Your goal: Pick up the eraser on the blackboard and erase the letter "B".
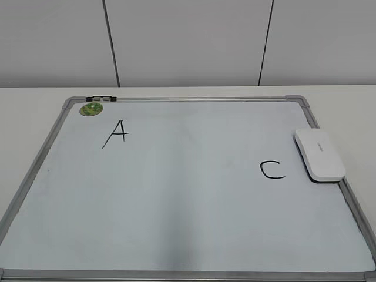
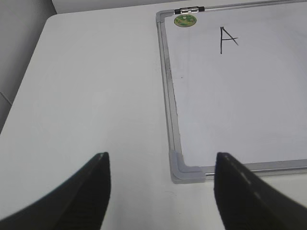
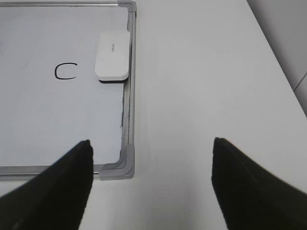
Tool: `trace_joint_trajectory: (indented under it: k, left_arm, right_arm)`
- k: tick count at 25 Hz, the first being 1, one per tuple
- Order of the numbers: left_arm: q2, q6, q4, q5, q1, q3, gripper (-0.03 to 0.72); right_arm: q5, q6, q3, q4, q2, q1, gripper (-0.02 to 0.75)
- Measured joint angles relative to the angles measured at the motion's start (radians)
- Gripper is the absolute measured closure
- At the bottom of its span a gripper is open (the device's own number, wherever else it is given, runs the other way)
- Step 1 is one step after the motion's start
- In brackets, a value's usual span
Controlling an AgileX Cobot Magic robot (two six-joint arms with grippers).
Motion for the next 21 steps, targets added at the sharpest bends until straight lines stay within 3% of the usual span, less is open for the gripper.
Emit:
trace_joint_trajectory:
  k: [21]
  left_arm:
    - [0.000, 0.000, 0.000, 0.000, 0.000, 0.000, 0.198]
  right_arm:
    - [0.000, 0.001, 0.000, 0.000, 0.000, 0.000, 0.146]
